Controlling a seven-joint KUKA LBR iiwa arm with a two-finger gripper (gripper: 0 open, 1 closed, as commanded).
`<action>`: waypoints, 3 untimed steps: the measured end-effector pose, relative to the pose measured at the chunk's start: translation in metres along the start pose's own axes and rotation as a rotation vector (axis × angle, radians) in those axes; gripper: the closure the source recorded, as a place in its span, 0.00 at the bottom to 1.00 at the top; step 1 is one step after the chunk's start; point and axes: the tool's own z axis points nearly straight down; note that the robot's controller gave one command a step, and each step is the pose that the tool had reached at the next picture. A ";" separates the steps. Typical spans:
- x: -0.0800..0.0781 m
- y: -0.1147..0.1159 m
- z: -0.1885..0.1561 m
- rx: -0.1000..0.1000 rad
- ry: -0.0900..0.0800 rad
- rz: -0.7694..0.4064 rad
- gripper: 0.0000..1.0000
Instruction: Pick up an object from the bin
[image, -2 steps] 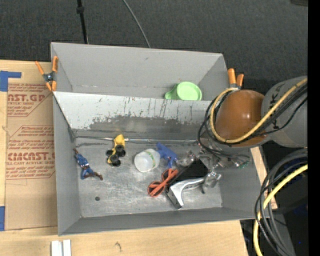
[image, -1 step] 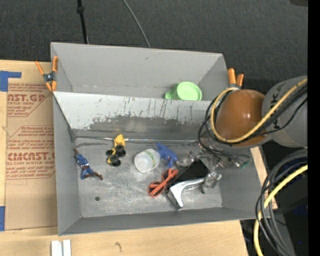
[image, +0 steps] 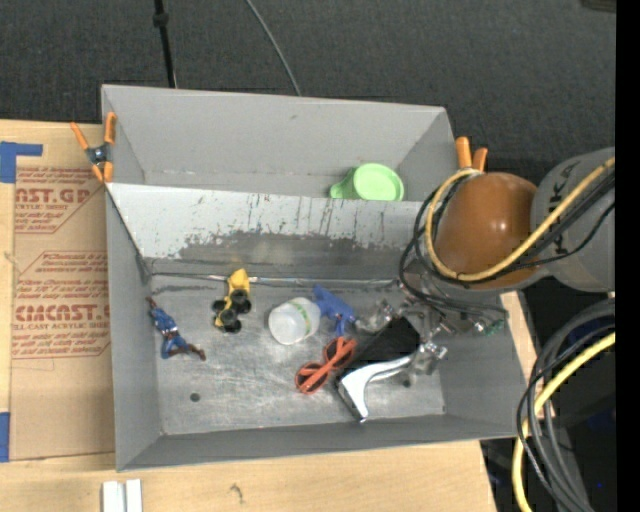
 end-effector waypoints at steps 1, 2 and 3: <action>0.000 0.000 -0.015 0.001 0.001 -0.001 1.00; 0.000 0.000 -0.025 0.003 0.000 -0.001 1.00; 0.000 0.001 -0.033 0.001 0.001 -0.001 1.00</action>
Offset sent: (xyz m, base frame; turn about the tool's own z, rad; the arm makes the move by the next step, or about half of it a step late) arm 0.0000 0.0001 0.0220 0.0000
